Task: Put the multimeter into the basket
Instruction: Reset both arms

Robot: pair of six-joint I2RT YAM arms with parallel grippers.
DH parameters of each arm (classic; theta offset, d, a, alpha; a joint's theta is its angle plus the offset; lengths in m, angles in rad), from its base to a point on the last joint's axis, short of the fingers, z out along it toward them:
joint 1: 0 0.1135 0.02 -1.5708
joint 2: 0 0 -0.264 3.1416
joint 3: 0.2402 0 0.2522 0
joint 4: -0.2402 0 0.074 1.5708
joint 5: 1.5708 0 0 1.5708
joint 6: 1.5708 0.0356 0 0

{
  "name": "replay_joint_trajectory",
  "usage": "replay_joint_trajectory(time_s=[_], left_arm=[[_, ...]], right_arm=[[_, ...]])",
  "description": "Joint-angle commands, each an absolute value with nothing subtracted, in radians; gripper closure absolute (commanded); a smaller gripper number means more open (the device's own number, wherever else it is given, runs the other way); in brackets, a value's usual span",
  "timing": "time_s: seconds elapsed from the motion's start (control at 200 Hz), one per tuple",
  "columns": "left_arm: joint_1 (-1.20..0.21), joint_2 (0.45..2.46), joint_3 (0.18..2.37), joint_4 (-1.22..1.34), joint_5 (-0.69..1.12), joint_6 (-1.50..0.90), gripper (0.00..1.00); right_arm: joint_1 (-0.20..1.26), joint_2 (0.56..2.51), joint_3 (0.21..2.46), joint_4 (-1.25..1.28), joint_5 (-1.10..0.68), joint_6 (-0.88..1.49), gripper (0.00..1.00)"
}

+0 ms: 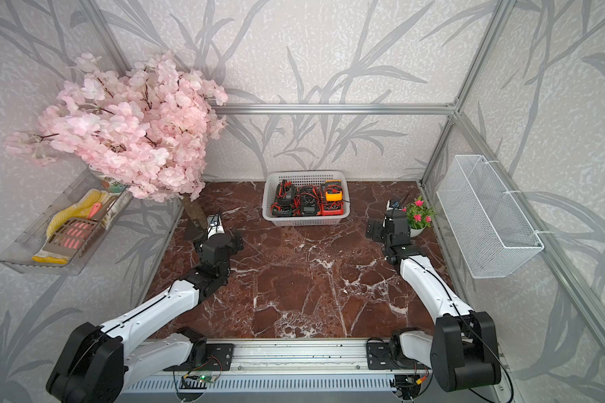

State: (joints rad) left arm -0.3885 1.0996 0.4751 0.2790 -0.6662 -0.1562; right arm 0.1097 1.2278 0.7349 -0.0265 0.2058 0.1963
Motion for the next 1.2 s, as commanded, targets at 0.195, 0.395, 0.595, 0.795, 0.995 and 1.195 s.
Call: replay_joint_trajectory(time_s=[0.195, 0.395, 0.595, 0.795, 0.995, 1.195], left_arm=[[-0.31, 1.092, 0.426, 0.422, -0.676, -0.15, 0.0], [-0.309, 0.957, 0.373, 0.337, -0.696, -0.173, 0.0], [-0.299, 0.803, 0.296, 0.245, -0.727, -0.177, 0.0], [-0.281, 0.733, 0.206, 0.272, -0.741, -0.187, 0.0], [-0.17, 0.941, 0.247, 0.465, -0.615, -0.122, 0.0], [-0.116, 1.241, 0.318, 0.689, -0.508, -0.103, 0.0]], right_arm=[[0.082, 1.276, 0.613, 0.192, 0.333, 0.144, 0.01], [0.045, 1.296, 0.579, 0.259, 0.341, 0.132, 0.01], [0.021, 1.315, 0.549, 0.313, 0.33, 0.135, 0.01], [0.018, 1.354, 0.534, 0.366, 0.329, 0.144, 0.01], [0.018, 1.402, 0.538, 0.436, 0.298, 0.086, 0.01], [0.002, 1.44, 0.521, 0.518, 0.256, 0.058, 0.01]])
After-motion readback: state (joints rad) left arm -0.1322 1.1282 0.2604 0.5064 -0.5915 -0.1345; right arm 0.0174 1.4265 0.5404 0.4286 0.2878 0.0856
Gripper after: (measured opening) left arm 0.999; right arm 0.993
